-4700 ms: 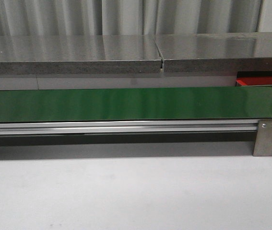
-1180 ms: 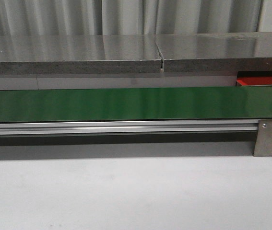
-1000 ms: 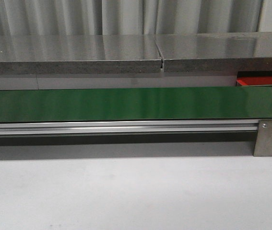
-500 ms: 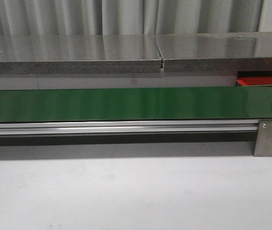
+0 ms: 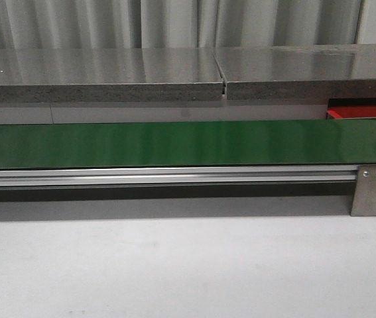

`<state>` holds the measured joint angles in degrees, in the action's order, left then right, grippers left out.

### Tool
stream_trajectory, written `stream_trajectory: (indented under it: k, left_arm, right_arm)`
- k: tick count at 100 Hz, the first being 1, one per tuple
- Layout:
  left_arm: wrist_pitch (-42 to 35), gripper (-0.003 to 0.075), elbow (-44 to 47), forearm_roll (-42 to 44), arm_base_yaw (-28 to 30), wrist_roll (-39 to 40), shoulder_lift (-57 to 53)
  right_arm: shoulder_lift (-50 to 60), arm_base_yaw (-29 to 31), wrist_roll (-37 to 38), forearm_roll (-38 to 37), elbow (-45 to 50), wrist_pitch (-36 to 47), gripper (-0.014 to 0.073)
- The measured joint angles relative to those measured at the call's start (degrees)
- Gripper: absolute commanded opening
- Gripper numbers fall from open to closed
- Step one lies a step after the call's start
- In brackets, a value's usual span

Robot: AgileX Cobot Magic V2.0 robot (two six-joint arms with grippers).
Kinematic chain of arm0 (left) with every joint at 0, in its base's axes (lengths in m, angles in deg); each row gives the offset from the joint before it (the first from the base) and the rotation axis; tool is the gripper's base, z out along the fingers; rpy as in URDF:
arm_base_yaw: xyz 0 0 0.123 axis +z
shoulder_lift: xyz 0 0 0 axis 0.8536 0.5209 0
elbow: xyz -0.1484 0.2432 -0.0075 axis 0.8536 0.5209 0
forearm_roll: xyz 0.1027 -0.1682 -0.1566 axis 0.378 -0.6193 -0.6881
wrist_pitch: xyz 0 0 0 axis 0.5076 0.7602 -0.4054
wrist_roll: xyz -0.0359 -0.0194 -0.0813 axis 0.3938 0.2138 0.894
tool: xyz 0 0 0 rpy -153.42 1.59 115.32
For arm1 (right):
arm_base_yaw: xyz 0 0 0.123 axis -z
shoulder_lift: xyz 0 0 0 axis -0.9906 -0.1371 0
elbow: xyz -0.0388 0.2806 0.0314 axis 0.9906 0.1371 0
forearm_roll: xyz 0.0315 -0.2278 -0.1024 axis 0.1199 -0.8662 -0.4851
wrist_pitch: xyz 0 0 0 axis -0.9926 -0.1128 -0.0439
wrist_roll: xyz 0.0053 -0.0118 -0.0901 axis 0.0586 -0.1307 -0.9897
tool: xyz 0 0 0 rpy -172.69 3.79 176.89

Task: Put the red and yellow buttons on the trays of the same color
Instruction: 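Grasp a red push button from the cluster with the left gripper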

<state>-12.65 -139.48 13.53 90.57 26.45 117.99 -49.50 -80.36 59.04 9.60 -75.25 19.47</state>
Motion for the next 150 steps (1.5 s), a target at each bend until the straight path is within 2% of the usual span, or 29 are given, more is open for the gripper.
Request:
stream_trajectory:
  k: [36, 89, 99, 106, 137, 150]
  left_arm:
    - [1.9, 0.0619, -6.0, -0.3, 0.0, 0.0, 6.6]
    - [1.3, 0.0611, -6.6, -0.6, 0.0, 0.0, 11.5]
    - [0.8, 0.0541, -6.6, -0.6, 0.0, 0.0, 11.6]
    - [0.4, 0.0455, -6.7, -0.6, 0.0, 0.0, 11.6]
    - [0.1, -0.0014, -6.7, -0.6, 0.0, 0.0, 11.6]
    - [1.3, -0.0019, -6.7, -0.6, 0.0, 0.0, 11.6]
  right_arm:
    - [0.0, 0.0, 0.0, 0.0, 0.0, 0.0, -0.0068]
    - [0.0, 0.0, 0.0, 0.0, 0.0, 0.0, -0.0068]
    - [0.0, 0.0, 0.0, 0.0, 0.0, 0.0, -0.0068]
    - [0.0, 0.0, 0.0, 0.0, 0.0, 0.0, -0.0068]
    - [0.0, 0.0, 0.0, 0.0, 0.0, 0.0, -0.0068]
    - [0.0, 0.0, 0.0, 0.0, 0.0, 0.0, -0.0068]
